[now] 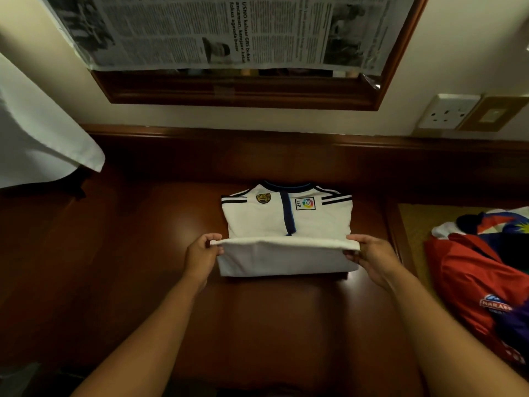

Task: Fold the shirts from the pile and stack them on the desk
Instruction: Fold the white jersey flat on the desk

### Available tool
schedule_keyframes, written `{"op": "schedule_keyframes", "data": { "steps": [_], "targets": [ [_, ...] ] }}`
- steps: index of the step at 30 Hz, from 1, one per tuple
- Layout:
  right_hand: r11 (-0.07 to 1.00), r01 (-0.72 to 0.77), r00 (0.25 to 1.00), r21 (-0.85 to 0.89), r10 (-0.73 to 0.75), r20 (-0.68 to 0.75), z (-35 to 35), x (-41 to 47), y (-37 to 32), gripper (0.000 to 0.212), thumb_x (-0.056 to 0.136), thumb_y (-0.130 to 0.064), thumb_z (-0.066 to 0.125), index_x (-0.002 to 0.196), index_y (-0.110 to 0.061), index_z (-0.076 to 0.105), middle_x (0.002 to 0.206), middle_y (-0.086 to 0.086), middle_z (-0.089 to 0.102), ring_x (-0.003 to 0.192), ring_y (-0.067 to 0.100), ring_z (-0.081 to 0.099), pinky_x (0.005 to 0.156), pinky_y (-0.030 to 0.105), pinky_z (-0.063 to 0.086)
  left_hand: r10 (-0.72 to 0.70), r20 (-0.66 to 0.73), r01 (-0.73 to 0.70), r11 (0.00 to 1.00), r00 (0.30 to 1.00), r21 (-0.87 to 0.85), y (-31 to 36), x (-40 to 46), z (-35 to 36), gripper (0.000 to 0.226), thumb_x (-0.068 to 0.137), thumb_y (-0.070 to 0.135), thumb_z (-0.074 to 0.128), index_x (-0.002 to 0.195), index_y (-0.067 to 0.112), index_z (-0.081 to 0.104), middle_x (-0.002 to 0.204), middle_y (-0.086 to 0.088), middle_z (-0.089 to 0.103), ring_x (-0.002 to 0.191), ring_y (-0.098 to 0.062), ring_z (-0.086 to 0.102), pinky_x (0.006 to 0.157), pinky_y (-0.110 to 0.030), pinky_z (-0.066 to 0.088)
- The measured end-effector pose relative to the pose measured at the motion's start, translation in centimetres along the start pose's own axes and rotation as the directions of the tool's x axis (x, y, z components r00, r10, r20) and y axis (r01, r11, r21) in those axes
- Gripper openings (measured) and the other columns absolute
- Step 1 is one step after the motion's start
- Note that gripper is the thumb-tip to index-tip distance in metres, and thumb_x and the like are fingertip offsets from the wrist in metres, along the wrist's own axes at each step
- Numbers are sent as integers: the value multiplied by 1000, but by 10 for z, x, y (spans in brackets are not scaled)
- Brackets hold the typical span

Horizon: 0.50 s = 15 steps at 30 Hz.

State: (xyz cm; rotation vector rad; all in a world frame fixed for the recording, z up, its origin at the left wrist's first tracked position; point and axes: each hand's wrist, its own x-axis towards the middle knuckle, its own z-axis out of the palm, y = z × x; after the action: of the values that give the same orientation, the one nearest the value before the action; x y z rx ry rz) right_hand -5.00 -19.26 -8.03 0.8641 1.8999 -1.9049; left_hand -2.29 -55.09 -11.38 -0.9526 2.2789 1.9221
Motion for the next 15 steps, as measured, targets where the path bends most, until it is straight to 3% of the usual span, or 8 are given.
{"op": "schedule_keyframes", "data": {
  "steps": [4,8,12,15],
  "targets": [
    [990,46,998,-133,-40,50,3,30,-17,19,94,6,47,109,8,59,79,15,60,66,21,56,64,28,46,38,24,-40,994,999,105,13,34,7,27,89,-3,55,81,21,63,77,-2,64,76,-21,58,74,-33,48],
    [969,106,994,-224,-106,9,8,63,-31,15,95,-3,54,105,2,63,71,4,54,57,10,48,48,14,41,109,24,-112,971,994,209,27,69,21,10,92,11,59,89,17,65,86,0,66,82,-15,58,76,-28,45],
    [966,95,995,-240,-97,4,17,101,-38,12,96,-9,54,99,-10,65,94,8,64,85,23,59,69,30,47,102,25,-104,976,995,193,40,101,43,9,94,13,58,88,16,63,80,6,62,77,-9,54,71,-23,43],
    [957,54,997,-284,-70,-44,27,130,-39,13,97,-15,52,100,-12,65,101,15,66,92,29,61,85,45,50,65,33,-70,984,997,163,45,124,56,11,96,14,55,89,16,64,81,7,62,76,-6,53,69,-19,42]
  ]
}}
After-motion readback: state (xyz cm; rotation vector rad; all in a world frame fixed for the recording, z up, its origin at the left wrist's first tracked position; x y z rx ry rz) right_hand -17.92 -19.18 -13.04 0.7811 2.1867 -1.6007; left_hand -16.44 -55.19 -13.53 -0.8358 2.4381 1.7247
